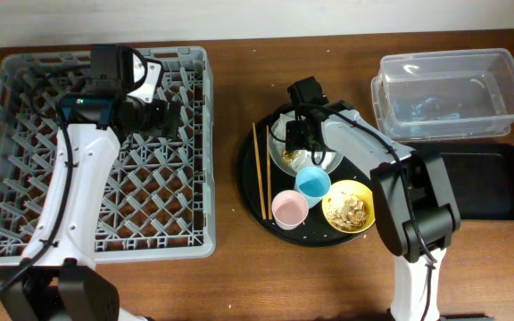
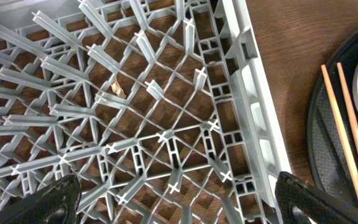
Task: Sort waste into correct bins and load items into the dishwasher rack
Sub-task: 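Grasp the tissue with the right gripper and drop it into the clear bin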
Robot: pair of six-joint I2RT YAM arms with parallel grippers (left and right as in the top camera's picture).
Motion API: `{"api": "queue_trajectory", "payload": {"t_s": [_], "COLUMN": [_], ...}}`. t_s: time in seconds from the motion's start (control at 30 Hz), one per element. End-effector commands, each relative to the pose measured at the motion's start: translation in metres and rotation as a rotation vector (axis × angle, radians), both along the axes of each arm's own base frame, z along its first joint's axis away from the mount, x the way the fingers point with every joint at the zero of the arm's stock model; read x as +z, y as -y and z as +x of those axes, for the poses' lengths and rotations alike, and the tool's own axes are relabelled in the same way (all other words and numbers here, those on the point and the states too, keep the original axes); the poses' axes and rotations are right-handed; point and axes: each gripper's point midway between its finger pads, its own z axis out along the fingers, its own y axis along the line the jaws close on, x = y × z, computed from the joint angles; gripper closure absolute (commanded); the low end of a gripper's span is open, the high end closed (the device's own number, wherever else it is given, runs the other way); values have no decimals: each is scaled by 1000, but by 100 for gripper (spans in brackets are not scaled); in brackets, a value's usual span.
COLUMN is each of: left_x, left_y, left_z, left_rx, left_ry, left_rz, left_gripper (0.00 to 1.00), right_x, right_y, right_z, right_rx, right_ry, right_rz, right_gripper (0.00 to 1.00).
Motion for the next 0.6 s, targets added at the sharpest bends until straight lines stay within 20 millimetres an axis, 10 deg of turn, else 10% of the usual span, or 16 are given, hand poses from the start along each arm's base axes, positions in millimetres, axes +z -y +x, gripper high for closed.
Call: {"api": "queue_trajectory", "payload": {"t_s": [0.0,0.07,0.17,0.27,0.33,0.47,0.5,0.53,0.57], "left_x": [2,2,2,2,2,2,2,2,2], "left_y": [1,1,1,1,1,1,1,1,1], "left_z": [3,3,3,3,3,3,3,3,3], "left_rx": [8,8,8,8,8,8,8,8,8], "left_ry": [4,4,4,4,4,4,4,4,4], "left_rz": [-17,-17,-17,-17,-17,-17,-17,-17,-17], "left_gripper": [1,1,1,1,1,1,1,1,1], "right_x": [-22,-3,123,247,255,200,181,178,183], "right_y": [-2,-12,-6,75,170,267,281,282,282], "right_z": [-5,2,16,23,24,40,54,58,60], "right_rx": [-43,-31,-21,-140,-351,-546,-566,-567,-566], "right_ry": [-41,-15,125,345,382,315,318,326,342], "right_rz": [3,57,112,107,-1,-55,-55,-56,-53], "right_gripper": [77,96,96,96,96,88,38,9,1]}}
